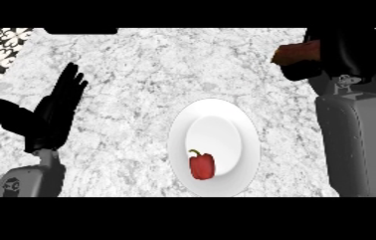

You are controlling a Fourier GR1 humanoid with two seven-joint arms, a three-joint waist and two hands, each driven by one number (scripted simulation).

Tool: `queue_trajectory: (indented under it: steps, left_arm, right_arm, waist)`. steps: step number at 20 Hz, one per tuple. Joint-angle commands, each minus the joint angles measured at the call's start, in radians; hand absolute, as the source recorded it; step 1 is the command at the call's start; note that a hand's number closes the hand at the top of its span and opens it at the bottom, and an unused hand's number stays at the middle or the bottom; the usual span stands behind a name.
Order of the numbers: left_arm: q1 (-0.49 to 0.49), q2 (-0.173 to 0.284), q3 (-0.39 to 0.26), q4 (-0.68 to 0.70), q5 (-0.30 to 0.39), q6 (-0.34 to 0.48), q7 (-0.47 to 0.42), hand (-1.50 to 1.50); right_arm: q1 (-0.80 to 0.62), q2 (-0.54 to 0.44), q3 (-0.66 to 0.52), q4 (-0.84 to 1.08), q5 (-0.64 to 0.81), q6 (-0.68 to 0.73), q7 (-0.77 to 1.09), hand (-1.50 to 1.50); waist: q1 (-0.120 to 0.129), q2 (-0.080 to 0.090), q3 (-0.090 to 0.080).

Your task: Pick the sweet potato from the plate and place it in the pan

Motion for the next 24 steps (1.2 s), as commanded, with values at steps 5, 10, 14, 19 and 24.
queue_trajectory:
  steps: [5, 10, 14, 19, 24]
  left_arm:
    - [0.004, 0.0, -0.001, -0.006, 0.003, -0.015, 0.017, 0.0]
    - [-0.014, -0.006, 0.01, -0.003, 0.005, -0.01, 0.011, 0.0]
    - [-0.007, -0.037, -0.027, 0.016, -0.042, 0.014, -0.015, 0.0]
    - [-0.045, -0.029, -0.015, -0.019, -0.011, 0.006, 0.037, 0.0]
    - [-0.039, -0.031, -0.018, 0.038, -0.019, -0.015, -0.012, 0.0]
  right_arm:
    - [-0.005, -0.172, -0.218, 0.182, -0.114, -0.186, -0.141, 1.5]
    - [-0.043, -0.296, -0.338, 0.345, -0.218, -0.229, -0.255, 1.5]
    - [-0.058, -0.349, -0.381, 0.612, -0.246, -0.389, -0.398, 1.5]
    - [-0.099, -0.407, -0.429, 0.881, -0.302, -0.505, -0.599, 1.5]
    - [-0.104, -0.413, -0.441, 1.08, -0.3, -0.618, -0.723, 1.5]
  waist:
    - [0.005, 0.004, 0.001]
    - [0.005, 0.004, 0.001]
    - [0.017, 0.008, 0.001]
    - [0.032, 0.014, 0.003]
    - [0.043, 0.02, 0.004]
